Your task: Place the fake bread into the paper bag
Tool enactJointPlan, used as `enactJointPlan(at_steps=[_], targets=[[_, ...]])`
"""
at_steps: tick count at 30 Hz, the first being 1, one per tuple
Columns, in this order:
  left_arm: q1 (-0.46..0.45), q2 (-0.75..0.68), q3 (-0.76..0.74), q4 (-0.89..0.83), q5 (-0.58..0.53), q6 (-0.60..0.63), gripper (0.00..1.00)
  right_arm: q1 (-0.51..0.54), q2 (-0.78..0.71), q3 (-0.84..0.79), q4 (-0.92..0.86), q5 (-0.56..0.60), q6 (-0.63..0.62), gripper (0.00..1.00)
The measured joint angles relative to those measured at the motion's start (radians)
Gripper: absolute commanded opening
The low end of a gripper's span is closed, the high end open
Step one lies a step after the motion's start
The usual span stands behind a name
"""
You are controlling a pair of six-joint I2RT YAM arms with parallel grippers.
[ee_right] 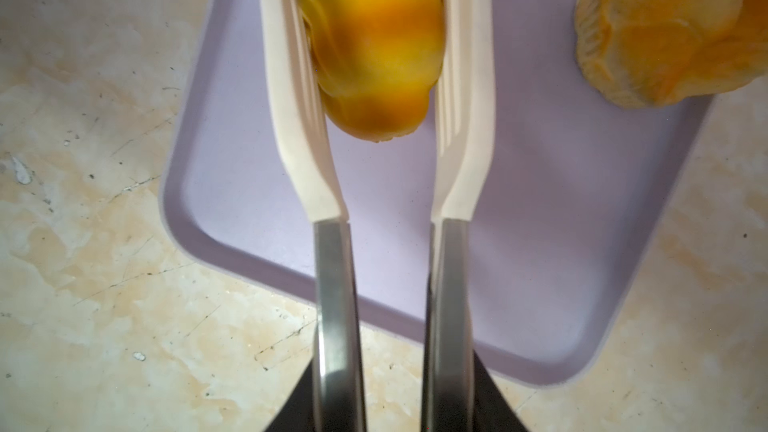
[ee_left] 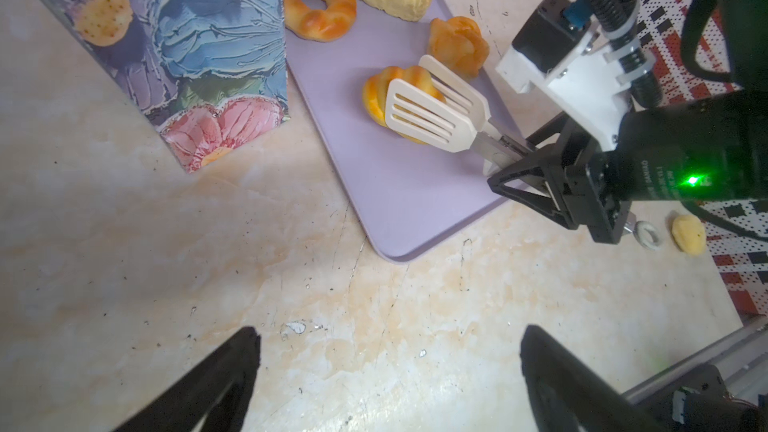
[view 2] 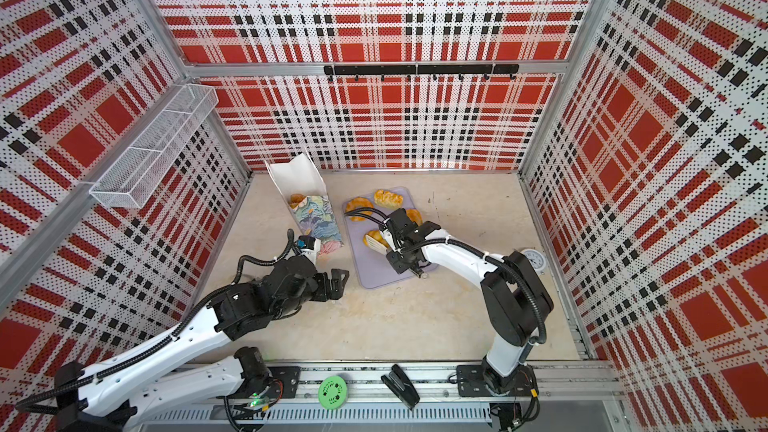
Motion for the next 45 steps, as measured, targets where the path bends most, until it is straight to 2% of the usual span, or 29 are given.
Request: enactJointPlan(at_steps=[6, 24, 36, 45], targets=[[0.03, 0.009, 0.037, -0.012, 0.045, 0.04, 0.99, 0.0, -0.042, 0.0, 0.0, -0.018, 0.018, 0.38], [0.11, 0.031, 0.169, -0.053, 0.074, 0.132, 0.99, -0.001, -0.121, 0.003, 0.005, -0.047, 0.037, 0.38], [0.149, 0.054, 0.282, -0.108, 0.089, 0.173, 0.99, -0.001, -0.161, 0.077, -0.002, -0.068, 0.04, 0.38], [0.185, 0.056, 0.304, -0.129, 0.095, 0.192, 0.99, -0.001, -0.172, 0.125, -0.003, -0.087, 0.044, 0.39]])
